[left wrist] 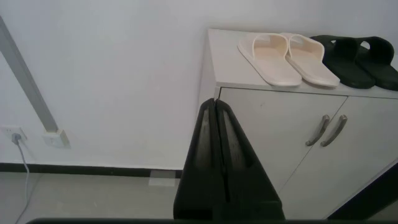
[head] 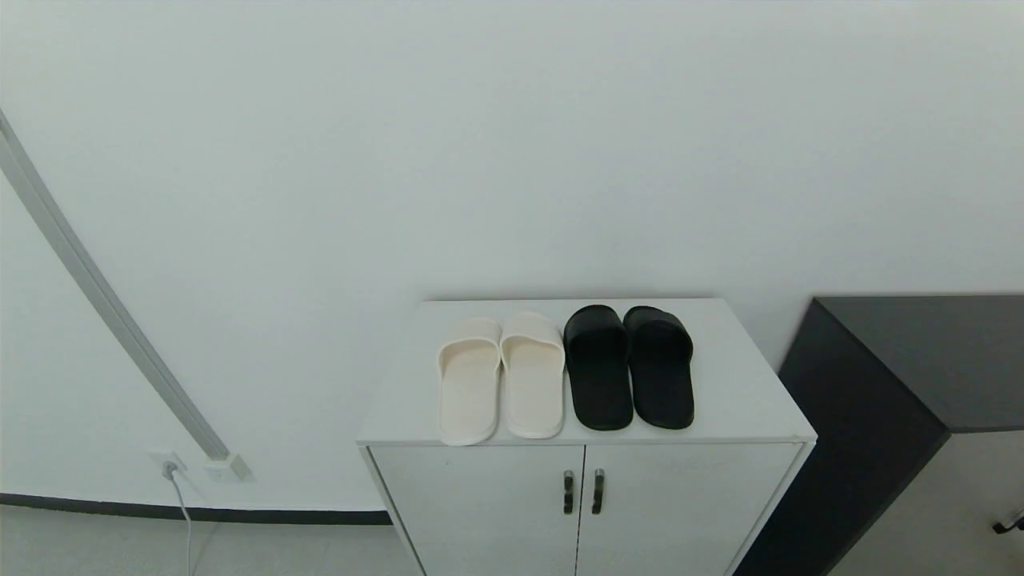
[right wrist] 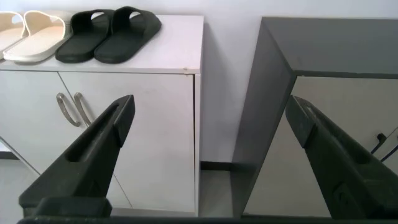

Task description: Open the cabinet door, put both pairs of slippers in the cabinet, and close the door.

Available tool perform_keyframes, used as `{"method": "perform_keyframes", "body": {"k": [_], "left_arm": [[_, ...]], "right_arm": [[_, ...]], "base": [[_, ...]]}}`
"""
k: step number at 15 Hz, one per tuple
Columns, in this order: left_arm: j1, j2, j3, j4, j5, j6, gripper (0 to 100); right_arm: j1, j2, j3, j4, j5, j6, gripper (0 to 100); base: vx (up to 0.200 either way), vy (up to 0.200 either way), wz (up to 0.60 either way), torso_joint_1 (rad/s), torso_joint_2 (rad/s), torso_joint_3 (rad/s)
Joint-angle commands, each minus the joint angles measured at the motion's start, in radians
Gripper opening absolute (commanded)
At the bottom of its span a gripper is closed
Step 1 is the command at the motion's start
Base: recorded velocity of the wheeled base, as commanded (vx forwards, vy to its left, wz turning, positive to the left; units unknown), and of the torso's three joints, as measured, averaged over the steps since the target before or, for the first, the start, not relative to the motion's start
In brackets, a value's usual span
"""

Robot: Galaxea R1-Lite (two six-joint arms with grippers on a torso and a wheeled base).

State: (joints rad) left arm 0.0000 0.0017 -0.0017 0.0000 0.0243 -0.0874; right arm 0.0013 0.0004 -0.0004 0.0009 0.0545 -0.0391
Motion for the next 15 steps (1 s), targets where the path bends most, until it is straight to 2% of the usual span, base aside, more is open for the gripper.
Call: {"method": "perform_keyframes", "body": {"k": [1, 6, 7, 8, 9, 11, 13, 15], "left_arm": [[0.0, 0.0, 0.0, -0.002, 0.0, 0.0, 0], [0.0, 0.0, 0.0, 0.0, 0.0, -0.003, 0], [0.0, 0.0, 0.0, -0.002, 0.0, -0.003, 0], [0.0, 0.001, 0.0, -0.002, 0.0, -0.005, 0], [0.0, 0.0, 0.0, -0.002, 0.0, -0.003, 0], [0.0, 0.001, 0.0, 0.0, 0.0, -0.005, 0], [0.002, 0.0, 0.0, -0.002, -0.001, -0.005, 0], [0.0, 0.0, 0.0, 0.0, -0.001, -0.003, 0]], "right_arm": [[0.0, 0.0, 0.0, 0.001, 0.001, -0.001, 100], [0.0, 0.0, 0.0, -0.004, 0.007, -0.034, 100], [0.002, 0.021, -0.066, -0.015, 0.001, -0.022, 100], [0.006, 0.125, -0.277, 0.01, -0.004, 0.107, 100], [0.005, 0.176, -0.314, 0.034, -0.004, 0.14, 100], [0.026, 0.351, -0.222, 0.047, 0.038, 0.022, 100], [0.042, 0.5, -0.174, -0.028, 0.073, 0.015, 100], [0.08, 0.648, -0.199, -0.131, 0.073, 0.019, 100]], "base": [[0.0, 0.0, 0.0, 0.0, 0.0, 0.0], [0.0, 0.0, 0.0, 0.0, 0.0, 0.0], [0.0, 0.0, 0.0, 0.0, 0.0, 0.0], [0.0, 0.0, 0.0, 0.0, 0.0, 0.0], [0.0, 0.0, 0.0, 0.0, 0.0, 0.0], [0.0, 0.0, 0.0, 0.0, 0.0, 0.0], [0.0, 0.0, 0.0, 0.0, 0.0, 0.0], [0.0, 0.0, 0.0, 0.0, 0.0, 0.0]]}}
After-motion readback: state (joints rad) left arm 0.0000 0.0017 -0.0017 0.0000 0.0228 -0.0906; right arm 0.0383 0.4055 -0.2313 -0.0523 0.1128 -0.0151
